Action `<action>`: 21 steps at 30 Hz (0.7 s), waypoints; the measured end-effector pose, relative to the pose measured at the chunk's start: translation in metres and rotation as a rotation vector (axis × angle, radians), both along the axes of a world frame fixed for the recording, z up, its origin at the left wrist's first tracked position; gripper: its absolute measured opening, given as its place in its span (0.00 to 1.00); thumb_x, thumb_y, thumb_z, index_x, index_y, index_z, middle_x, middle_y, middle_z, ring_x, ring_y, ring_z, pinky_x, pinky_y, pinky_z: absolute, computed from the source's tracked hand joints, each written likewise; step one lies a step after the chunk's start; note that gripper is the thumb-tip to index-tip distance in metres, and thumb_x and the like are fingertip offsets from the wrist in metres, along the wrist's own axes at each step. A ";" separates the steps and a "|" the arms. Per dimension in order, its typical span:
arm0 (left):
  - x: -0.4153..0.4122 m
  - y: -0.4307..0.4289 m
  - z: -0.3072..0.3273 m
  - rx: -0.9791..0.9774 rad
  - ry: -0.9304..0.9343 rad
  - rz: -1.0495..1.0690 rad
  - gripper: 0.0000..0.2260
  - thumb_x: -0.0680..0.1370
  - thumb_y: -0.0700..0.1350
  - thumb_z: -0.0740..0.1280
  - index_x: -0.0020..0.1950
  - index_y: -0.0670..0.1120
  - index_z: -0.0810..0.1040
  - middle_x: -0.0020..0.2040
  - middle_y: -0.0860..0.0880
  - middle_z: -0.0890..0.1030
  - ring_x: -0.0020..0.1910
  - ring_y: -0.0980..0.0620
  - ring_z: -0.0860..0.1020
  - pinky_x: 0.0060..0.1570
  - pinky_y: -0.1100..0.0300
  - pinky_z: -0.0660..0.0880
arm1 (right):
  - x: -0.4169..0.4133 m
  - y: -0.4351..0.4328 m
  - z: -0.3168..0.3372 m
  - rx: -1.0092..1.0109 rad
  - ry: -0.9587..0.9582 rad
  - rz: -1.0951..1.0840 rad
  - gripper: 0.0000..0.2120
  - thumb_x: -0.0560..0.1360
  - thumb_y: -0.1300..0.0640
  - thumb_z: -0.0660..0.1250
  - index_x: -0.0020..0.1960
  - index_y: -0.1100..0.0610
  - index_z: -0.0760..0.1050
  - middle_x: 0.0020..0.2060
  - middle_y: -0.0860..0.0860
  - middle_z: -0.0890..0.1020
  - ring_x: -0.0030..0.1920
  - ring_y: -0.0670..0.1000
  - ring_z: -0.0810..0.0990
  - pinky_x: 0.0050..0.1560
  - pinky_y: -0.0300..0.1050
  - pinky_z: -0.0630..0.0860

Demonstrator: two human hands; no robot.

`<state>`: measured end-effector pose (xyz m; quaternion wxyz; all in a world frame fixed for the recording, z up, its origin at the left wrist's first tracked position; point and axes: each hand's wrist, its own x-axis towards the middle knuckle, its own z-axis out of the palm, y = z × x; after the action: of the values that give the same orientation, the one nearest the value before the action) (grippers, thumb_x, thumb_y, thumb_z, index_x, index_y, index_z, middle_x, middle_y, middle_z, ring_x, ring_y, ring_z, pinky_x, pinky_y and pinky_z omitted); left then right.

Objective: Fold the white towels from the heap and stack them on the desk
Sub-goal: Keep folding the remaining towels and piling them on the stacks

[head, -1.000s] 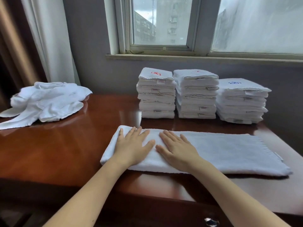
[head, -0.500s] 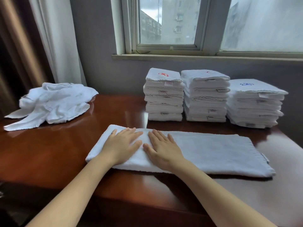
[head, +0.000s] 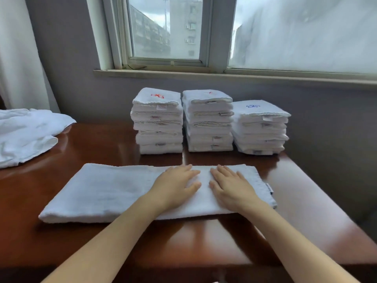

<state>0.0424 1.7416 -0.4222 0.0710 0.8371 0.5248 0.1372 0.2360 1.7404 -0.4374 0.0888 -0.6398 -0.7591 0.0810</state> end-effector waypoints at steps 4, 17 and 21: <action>0.043 0.007 -0.004 0.000 0.017 -0.074 0.22 0.83 0.56 0.56 0.77 0.54 0.64 0.79 0.51 0.60 0.78 0.53 0.56 0.75 0.57 0.52 | 0.040 -0.001 0.002 0.008 0.005 -0.104 0.25 0.84 0.47 0.49 0.79 0.52 0.55 0.79 0.51 0.53 0.79 0.49 0.49 0.77 0.51 0.46; 0.068 0.012 -0.020 0.054 -0.036 -0.131 0.21 0.83 0.54 0.55 0.76 0.54 0.65 0.79 0.53 0.60 0.78 0.56 0.55 0.76 0.56 0.48 | 0.073 -0.005 0.000 0.212 0.218 -0.253 0.24 0.77 0.48 0.64 0.72 0.50 0.70 0.62 0.52 0.77 0.63 0.56 0.71 0.65 0.50 0.68; 0.068 0.010 -0.022 0.085 -0.083 -0.132 0.20 0.83 0.53 0.58 0.75 0.54 0.68 0.78 0.53 0.63 0.77 0.56 0.58 0.76 0.57 0.51 | 0.071 -0.012 0.001 0.256 0.352 -0.374 0.21 0.72 0.47 0.67 0.65 0.43 0.75 0.58 0.47 0.82 0.59 0.54 0.78 0.55 0.46 0.74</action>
<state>0.1100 1.7520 -0.4444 0.0659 0.8657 0.4588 0.1891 0.3071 1.7284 -0.4359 0.3128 -0.7282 -0.6050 0.0765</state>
